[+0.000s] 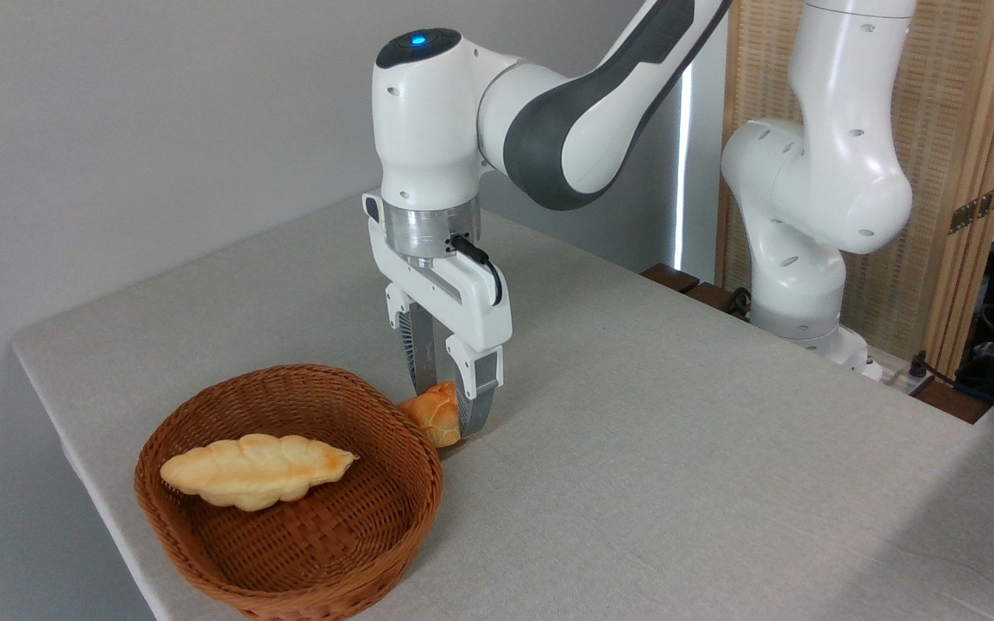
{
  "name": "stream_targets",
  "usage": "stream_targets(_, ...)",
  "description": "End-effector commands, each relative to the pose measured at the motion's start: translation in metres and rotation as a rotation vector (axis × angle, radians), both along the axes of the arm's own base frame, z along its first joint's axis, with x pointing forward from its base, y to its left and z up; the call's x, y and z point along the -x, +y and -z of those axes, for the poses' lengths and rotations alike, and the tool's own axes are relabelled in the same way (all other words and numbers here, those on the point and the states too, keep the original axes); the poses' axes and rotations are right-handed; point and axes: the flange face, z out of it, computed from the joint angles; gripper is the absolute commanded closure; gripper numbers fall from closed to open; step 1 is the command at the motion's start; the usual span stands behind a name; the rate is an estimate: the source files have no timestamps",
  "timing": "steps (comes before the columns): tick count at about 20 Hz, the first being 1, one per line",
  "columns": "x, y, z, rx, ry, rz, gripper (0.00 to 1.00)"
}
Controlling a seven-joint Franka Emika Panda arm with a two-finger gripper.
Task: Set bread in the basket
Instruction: 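Close the gripper fingers on the round golden bun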
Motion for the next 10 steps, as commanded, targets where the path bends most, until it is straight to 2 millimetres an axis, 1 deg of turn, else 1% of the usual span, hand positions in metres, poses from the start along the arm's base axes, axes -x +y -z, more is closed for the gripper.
stream_targets(1,0.0018,-0.0004,0.0018,-0.007,-0.019,-0.001,0.15)
stream_targets(2,0.0016,0.0003,0.0018,-0.007,-0.019,-0.002,0.2)
stream_targets(5,0.0015,0.0003,0.0025,-0.009,-0.019,0.017,0.42)
stream_targets(8,0.0015,0.0003,0.0025,-0.009,-0.019,0.023,0.48)
stream_targets(10,0.0015,0.0003,0.0025,-0.009,-0.019,0.023,0.54)
